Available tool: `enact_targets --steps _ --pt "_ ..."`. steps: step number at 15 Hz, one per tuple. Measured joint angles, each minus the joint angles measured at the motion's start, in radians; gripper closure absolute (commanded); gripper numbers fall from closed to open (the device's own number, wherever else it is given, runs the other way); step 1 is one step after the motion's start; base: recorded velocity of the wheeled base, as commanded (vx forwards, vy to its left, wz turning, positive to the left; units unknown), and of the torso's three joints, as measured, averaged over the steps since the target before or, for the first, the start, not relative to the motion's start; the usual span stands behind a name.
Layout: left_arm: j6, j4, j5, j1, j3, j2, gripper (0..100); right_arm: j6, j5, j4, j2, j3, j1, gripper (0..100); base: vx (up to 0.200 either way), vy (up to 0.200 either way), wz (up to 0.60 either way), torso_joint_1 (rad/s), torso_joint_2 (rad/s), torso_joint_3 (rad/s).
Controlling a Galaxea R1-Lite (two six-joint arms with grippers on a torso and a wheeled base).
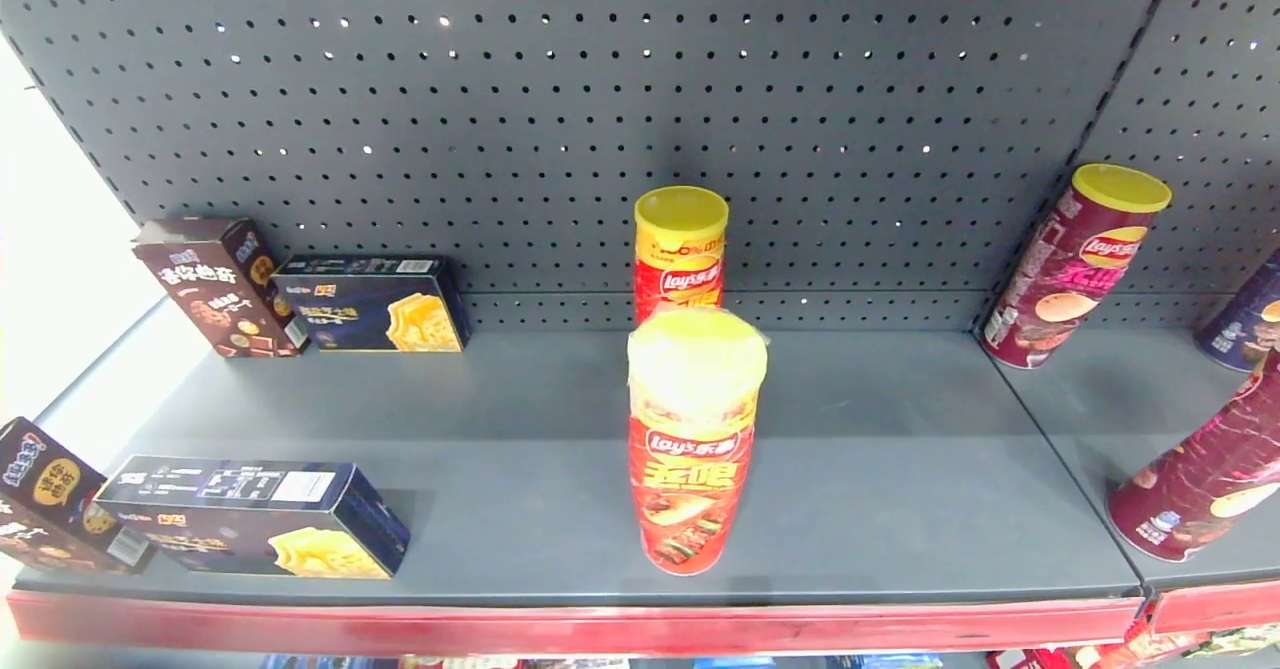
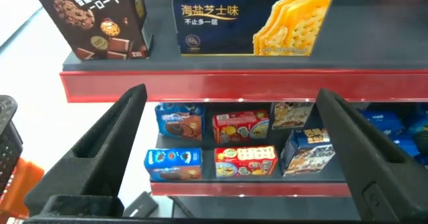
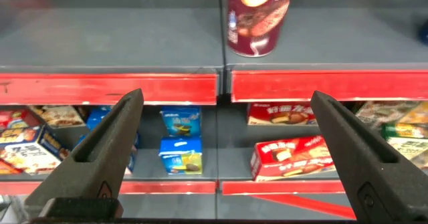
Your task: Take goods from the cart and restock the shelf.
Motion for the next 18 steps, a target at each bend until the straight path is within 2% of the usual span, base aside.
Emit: enact_targets --steps 6,9,18 --pt "0.0 0.0 0.001 -0.001 0.0 0.0 0 0.001 0.0 0.0 0.0 0.0 0.0 0 0.0 0.0 0.0 0.0 0.0 0.0" --pt "0.0 -0.001 0.0 0.0 0.0 0.0 0 0.001 0.001 -0.001 0.0 0.0 0.0 0 0.0 0.2 0.0 -0.001 0.0 0.004" --pt "0.003 0.0 -0.001 -0.001 0.0 0.0 0 0.002 0.001 -0.002 0.0 0.0 -0.001 0 0.0 0.0 0.0 0.0 0.0 0.0"
